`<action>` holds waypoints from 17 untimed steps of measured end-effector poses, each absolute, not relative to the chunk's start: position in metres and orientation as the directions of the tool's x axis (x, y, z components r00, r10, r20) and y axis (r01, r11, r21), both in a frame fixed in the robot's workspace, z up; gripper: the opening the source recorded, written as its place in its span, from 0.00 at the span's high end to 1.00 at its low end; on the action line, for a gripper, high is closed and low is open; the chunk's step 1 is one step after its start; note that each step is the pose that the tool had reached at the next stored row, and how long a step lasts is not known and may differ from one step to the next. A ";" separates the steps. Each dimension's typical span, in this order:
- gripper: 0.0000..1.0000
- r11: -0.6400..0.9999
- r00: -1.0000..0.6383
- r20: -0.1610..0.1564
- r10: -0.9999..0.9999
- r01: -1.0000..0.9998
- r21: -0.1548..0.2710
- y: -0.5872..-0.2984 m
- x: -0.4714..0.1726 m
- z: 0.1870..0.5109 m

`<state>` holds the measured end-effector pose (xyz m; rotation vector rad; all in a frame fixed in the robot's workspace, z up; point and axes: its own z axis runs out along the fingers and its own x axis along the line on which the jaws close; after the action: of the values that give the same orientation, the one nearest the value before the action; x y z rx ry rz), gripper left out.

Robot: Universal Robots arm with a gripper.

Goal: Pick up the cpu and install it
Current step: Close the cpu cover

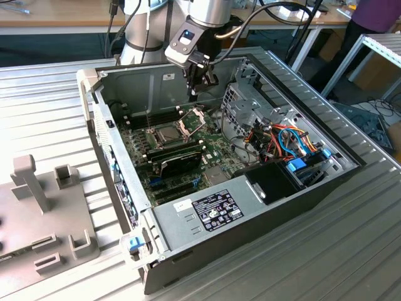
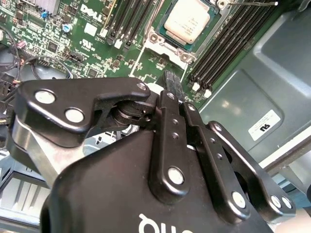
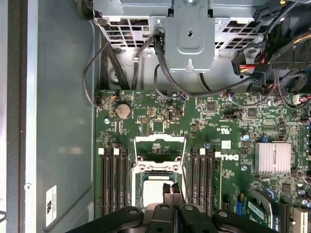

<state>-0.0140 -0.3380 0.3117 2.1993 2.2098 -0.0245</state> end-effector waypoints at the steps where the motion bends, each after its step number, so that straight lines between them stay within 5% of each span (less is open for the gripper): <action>1: 0.89 0.005 -0.005 -0.028 1.000 1.000 0.006 -0.338 -0.013 0.312; 17: 0.89 0.005 -0.004 -0.028 1.000 1.000 0.006 -0.338 0.022 0.309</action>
<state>0.0215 -0.3380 0.3087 2.1996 2.2097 -0.0242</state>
